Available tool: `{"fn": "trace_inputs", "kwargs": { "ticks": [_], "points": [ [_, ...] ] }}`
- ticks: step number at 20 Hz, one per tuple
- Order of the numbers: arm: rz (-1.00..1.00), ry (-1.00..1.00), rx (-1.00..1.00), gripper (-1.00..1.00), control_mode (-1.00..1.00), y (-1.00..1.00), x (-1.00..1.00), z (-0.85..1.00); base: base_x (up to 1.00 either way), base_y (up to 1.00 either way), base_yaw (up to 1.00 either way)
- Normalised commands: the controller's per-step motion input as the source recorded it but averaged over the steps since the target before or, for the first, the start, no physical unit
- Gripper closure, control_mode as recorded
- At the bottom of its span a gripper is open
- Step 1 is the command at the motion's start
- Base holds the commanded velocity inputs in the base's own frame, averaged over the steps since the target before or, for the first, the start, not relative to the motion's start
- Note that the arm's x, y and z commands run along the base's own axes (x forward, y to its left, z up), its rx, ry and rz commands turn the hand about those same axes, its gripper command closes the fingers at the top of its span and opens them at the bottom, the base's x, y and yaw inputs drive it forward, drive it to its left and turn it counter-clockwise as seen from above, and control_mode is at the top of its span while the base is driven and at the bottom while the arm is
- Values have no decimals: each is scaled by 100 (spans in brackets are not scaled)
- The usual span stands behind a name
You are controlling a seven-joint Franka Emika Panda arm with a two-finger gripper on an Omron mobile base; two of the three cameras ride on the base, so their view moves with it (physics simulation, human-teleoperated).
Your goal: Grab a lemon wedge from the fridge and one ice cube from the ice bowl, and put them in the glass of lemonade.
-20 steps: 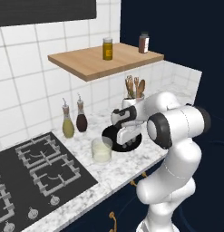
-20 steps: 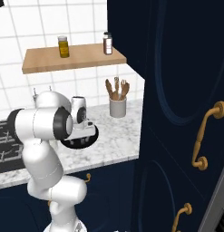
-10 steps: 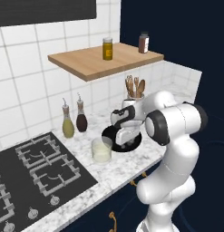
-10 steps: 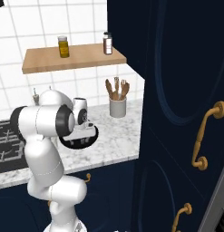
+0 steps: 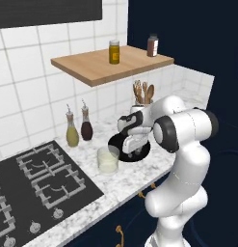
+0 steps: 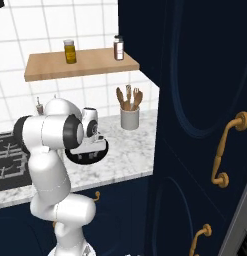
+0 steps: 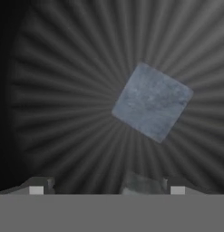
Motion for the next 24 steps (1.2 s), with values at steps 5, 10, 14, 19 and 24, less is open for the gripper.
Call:
{"fn": "trace_inputs", "kwargs": {
  "ticks": [5,10,14,19,24],
  "points": [
    [0,0,3,-100,-100,19,0,-2,0,0,0],
    [0,0,2,-100,-100,15,-5,0,0,0,0],
    [0,0,2,-100,-100,7,-7,0,0,0,0],
    [0,-1,0,-100,-100,-2,6,0,0,0,0],
    [0,0,0,-100,-100,-12,0,-4,0,0,0]
  ]
}}
